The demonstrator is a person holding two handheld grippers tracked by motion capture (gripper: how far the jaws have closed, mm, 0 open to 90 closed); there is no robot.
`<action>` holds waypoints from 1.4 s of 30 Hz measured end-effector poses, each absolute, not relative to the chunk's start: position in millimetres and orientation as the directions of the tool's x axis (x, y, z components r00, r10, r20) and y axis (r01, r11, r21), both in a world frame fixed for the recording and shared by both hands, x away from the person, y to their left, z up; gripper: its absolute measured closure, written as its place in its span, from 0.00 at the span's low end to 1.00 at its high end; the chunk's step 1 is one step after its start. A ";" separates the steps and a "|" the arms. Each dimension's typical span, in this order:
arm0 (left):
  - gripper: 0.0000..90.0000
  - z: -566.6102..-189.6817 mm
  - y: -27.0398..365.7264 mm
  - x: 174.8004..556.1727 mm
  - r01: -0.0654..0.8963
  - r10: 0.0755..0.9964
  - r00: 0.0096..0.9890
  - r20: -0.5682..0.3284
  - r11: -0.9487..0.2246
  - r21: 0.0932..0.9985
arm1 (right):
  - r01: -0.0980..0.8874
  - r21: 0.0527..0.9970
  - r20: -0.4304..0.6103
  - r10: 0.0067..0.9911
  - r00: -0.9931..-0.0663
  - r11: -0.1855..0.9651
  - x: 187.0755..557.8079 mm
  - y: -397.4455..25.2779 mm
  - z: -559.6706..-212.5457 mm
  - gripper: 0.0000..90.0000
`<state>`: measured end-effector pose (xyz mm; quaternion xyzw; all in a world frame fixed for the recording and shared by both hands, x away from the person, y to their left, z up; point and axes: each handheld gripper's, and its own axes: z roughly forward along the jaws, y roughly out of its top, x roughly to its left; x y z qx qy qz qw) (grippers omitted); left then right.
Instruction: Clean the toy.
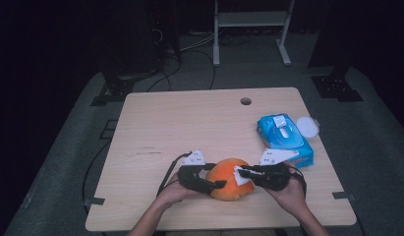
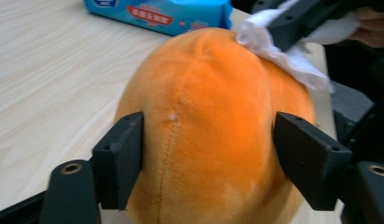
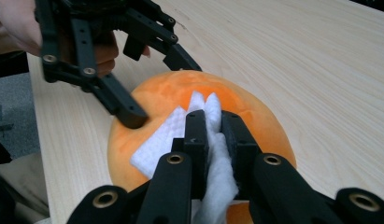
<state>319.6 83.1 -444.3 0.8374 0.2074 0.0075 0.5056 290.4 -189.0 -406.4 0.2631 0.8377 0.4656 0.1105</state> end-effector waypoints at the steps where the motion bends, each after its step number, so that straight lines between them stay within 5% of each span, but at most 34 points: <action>1: 0.28 -444.5 83.2 319.4 0.336 0.354 0.915 -0.193 -0.404 0.851 | 0.340 0.838 0.060 0.547 -0.835 0.427 291.0 -189.3 -406.2 0.90; 13: 0.29 -442.5 72.5 309.0 0.263 0.312 0.942 -0.122 -0.461 0.848 | 0.279 0.842 0.002 0.515 -0.857 0.462 285.8 -162.5 -400.6 0.90; 24: 0.31 -444.1 79.1 314.1 0.275 0.319 0.938 -0.134 -0.454 0.847 | 0.329 0.833 0.019 0.571 -0.821 0.445 286.6 -191.6 -403.8 0.90; 28: 0.15 -436.3 75.7 312.8 0.212 0.311 0.948 -0.071 -0.449 0.868 | 0.314 0.838 0.022 0.548 -0.836 0.446 286.4 -187.2 -404.0 0.90; 31: 0.11 -437.5 71.8 311.3 0.199 0.297 0.952 -0.069 -0.434 0.879 | 0.303 0.848 0.040 0.519 -0.854 0.434 285.9 -180.4 -402.9 0.90; 36: 0.32 -440.8 78.5 315.5 0.257 0.332 0.937 -0.112 -0.438 0.862 | 0.300 0.846 0.027 0.527 -0.850 0.441 286.5 -180.8 -401.8 0.90; 42: 0.36 -444.2 87.9 323.7 0.332 0.367 0.912 -0.183 -0.400 0.854 | 0.352 0.838 0.071 0.556 -0.828 0.416 292.2 -195.9 -407.4 0.89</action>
